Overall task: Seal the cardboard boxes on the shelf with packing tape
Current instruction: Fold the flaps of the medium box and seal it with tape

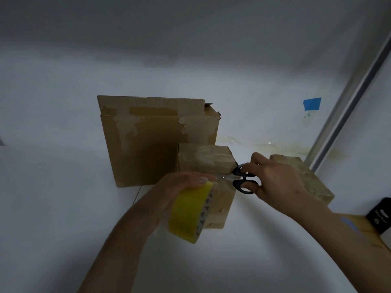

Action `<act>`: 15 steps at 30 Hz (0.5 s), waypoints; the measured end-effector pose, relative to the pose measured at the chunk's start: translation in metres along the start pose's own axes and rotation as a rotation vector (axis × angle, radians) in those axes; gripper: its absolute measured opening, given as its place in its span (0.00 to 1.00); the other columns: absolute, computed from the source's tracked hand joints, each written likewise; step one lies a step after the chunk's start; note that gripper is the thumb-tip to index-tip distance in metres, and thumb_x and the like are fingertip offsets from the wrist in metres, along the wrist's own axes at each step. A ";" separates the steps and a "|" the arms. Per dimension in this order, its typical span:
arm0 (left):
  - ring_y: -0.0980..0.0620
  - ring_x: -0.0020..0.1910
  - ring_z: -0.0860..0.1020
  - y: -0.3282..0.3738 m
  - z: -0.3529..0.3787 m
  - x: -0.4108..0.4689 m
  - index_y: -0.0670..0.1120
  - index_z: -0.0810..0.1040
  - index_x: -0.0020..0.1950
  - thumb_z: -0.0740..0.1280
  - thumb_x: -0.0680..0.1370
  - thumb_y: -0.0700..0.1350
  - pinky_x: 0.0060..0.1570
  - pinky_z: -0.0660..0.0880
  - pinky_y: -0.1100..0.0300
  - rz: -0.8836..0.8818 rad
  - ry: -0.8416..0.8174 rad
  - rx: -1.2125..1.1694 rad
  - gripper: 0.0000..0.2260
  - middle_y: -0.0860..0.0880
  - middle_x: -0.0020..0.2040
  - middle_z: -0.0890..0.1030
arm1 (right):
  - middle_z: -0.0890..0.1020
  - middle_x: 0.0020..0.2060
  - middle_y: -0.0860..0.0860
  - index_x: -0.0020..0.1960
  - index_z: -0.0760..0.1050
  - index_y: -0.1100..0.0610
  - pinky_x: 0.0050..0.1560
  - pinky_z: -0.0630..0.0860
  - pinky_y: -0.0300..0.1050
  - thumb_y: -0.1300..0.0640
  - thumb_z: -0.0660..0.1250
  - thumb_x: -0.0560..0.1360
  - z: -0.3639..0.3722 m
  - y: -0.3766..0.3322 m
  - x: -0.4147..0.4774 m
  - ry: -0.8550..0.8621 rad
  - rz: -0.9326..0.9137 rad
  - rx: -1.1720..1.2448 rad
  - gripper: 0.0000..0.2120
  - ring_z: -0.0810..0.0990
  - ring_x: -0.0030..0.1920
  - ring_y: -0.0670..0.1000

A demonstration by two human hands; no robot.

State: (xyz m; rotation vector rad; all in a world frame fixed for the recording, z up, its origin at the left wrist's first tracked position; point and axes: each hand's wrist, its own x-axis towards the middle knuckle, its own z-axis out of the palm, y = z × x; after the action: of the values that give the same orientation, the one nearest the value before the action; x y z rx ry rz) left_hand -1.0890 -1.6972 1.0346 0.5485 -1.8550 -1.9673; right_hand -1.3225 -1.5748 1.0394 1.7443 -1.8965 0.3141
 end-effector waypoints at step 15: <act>0.44 0.53 0.81 0.036 0.009 0.051 0.48 0.78 0.62 0.70 0.73 0.57 0.54 0.78 0.46 0.011 0.323 -0.505 0.21 0.44 0.55 0.82 | 0.76 0.36 0.44 0.39 0.73 0.48 0.33 0.67 0.32 0.61 0.73 0.73 0.033 0.029 -0.031 0.002 0.555 0.575 0.12 0.73 0.30 0.50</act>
State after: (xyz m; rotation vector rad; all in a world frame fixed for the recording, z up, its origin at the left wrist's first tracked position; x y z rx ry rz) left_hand -1.1374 -1.7180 1.0700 0.6433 -1.1131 -2.0851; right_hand -1.3581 -1.5615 1.0014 1.4779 -2.4268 1.1599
